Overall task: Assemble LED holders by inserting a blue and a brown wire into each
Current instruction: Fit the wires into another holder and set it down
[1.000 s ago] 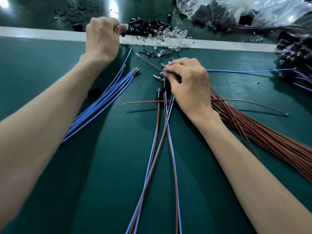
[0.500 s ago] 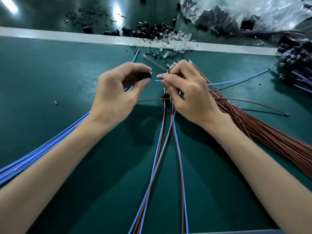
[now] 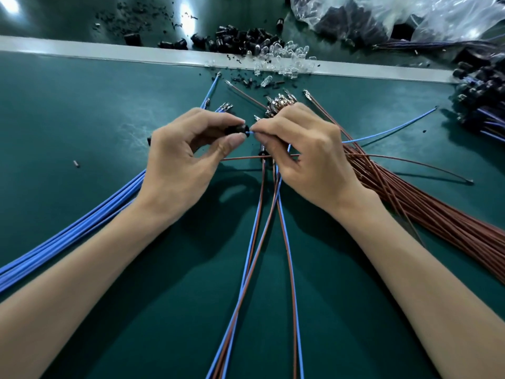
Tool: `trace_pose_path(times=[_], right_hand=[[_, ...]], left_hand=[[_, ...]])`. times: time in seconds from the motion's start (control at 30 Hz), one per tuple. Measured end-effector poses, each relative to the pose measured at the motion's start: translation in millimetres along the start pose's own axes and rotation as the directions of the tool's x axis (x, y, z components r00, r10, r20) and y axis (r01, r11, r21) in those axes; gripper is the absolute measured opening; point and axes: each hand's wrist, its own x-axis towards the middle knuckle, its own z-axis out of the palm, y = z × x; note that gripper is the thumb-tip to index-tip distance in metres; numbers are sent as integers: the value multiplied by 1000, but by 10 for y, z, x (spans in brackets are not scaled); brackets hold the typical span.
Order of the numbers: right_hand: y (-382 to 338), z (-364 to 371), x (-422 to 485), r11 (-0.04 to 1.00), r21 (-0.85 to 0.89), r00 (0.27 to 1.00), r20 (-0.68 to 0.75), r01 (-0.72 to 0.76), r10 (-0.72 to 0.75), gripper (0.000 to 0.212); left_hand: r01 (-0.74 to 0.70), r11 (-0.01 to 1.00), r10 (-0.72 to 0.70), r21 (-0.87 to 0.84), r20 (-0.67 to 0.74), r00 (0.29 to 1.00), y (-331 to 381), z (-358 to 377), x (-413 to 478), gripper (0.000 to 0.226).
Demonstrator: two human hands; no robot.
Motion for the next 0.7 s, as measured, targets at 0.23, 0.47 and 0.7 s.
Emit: trace_pose_path(times=[0.23,0.47,0.7], right_hand=[[1,-10,5,1000,7,1000,22,17,-17,11],[-19,-42,-1,994,70,994,81,-83,78,5],[-49,-19,14,988,85,992,12,-129,128,4]], left_hand=[[-123,985,117,119,55,992,-20,-11,1,29],[-56,995,56,79,1,998,-27,-13,-6,26],[-79,990,76,114,35,997,-17,-21,-6,22]])
